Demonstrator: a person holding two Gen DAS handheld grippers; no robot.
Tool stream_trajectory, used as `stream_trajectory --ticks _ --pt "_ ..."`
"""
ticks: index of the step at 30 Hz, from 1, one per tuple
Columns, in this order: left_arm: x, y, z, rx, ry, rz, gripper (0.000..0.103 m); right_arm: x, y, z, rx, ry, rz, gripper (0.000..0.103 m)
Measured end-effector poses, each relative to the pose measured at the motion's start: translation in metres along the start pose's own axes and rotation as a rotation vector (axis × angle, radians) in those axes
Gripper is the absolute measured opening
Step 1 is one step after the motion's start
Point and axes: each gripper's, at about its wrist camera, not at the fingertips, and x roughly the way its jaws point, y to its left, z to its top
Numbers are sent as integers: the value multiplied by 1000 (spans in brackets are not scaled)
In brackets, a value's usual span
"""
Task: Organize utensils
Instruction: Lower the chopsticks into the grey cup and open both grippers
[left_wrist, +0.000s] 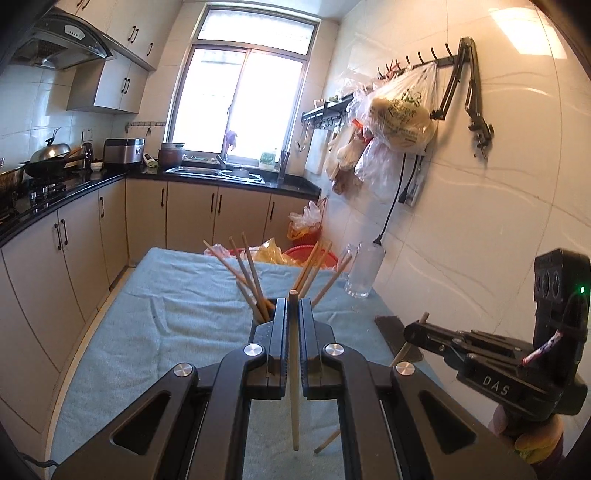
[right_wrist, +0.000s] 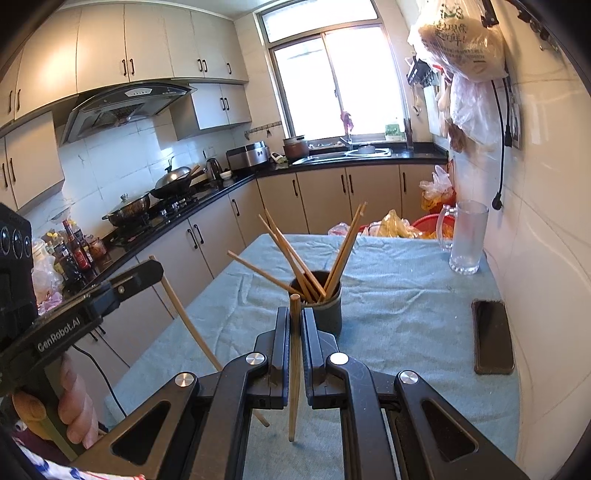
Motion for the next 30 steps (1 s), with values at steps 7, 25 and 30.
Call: stream_trajectory --ticks 7,25,30 --pt "-1 -1 42 1 -50 -2 4 -4 4 34 -33 -56 -7 6" --pt "92 -6 133 0 -111 111 4 58 5 136 -33 -193 -83 6" --pt "127 4 120 -27 -52 130 5 91 -10 125 2 -131 -88 6"
